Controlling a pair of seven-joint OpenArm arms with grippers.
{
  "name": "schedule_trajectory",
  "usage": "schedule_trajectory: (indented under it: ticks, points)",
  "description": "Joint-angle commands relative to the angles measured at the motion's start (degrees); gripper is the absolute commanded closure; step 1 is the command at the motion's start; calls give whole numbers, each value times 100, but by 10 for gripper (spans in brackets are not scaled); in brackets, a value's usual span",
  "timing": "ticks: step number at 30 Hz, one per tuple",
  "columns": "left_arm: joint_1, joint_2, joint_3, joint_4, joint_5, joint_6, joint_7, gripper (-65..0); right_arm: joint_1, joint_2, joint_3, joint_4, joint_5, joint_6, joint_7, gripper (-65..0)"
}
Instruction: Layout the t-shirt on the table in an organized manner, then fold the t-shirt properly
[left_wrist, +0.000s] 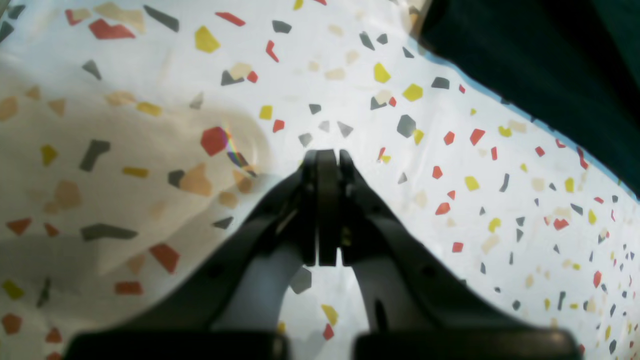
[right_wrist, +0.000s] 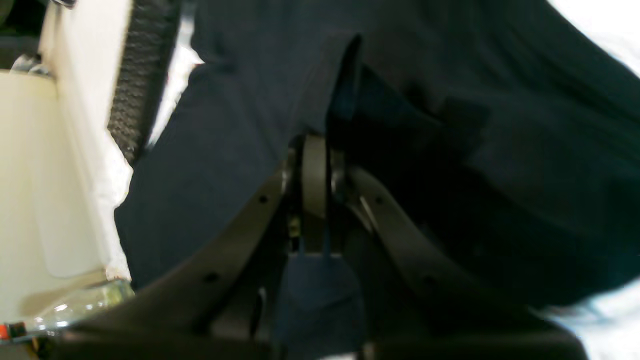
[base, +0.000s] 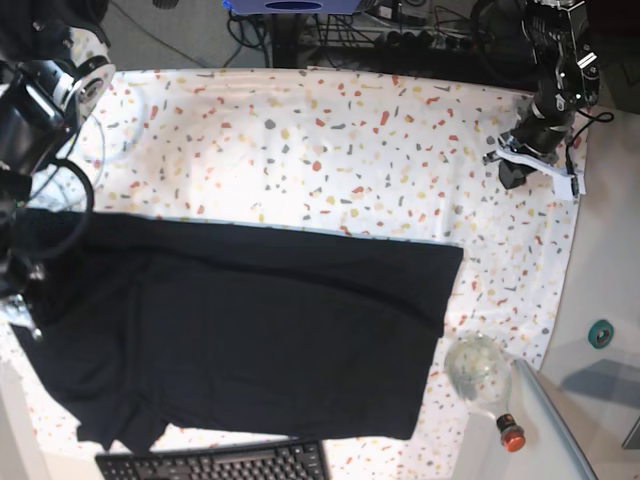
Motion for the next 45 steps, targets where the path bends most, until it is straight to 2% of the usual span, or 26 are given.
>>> schedule_trajectory:
  ticks: [1, 7, 10, 14, 15, 17, 18, 20, 22, 23, 25, 26, 32, 36, 38, 40, 42, 45]
  points:
    - [0, -78, -29, 84, -52, -30, -129, 0, 192, 73, -65, -96, 80, 8, 197, 0]
    - [-9, -87, 33, -188, -52, -30, -129, 0, 799, 284, -100, -1362, 71, 8, 891, 0]
    - [0, -78, 42, -188, -52, -30, -129, 0, 940, 469, -100, -1591, 71, 8, 944, -8]
    - [-44, -60, 42, -179, -61, -30, -129, 0, 922, 583, -100, -1494, 115, 43, 645, -354]
    - [-53, -43, 42, -171, -88, -30, -129, 0, 869, 618, -83, -1354, 115, 52, 469, -399]
    - [-194, 54, 42, -135, -88, -30, -129, 0, 605, 610, -65, -844, 124, 175, 258, -390]
    - [-273, 107, 42, -153, -88, -30, -129, -43, 403, 601, -47, -483, 124, 350, 162, -374]
    - [-422, 151, 42, -206, -88, -30, -129, -201, -10, 575, -56, 203, 133, 614, 91, -348]
    - [-633, 318, 42, -285, -88, -30, -120, -380, -449, 443, -39, 923, 133, 720, 21, -333]
    - [-748, 371, 42, -355, -88, -30, -120, -449, -713, 425, -39, 1240, 133, 720, -5, -332]
    - [-1002, 423, 42, -575, -88, -30, -94, -545, -1144, 372, -39, 1794, 133, 720, 21, -333]
    - [-1152, 441, 42, -742, -88, -30, -94, -556, -1320, 328, -39, 1996, 133, 720, 21, -333]
    - [-1943, 538, 42, -1946, -88, -30, -111, -523, -1979, 284, -39, 2708, 133, 728, 38, -333]
    - [-2391, 546, 42, -2448, -88, -30, -120, -525, -2181, 276, -21, 2761, 142, 728, 38, -333]
    - [-2559, 555, 42, -2615, -88, -30, -111, -523, -2216, 223, 260, 2734, 151, 728, 38, -333]
    - [-2646, 573, 42, -2694, -79, -30, -102, -508, -2120, -14, 744, 2541, 326, 728, 21, -333]
    - [-2646, 573, 42, -2694, -88, -30, -94, -423, -1979, 29, 1131, 2198, 441, 728, -5, -333]
    - [-2620, 555, 42, -2711, -79, -30, -94, -197, -1680, 311, 1157, 1214, 441, 720, -5, -333]
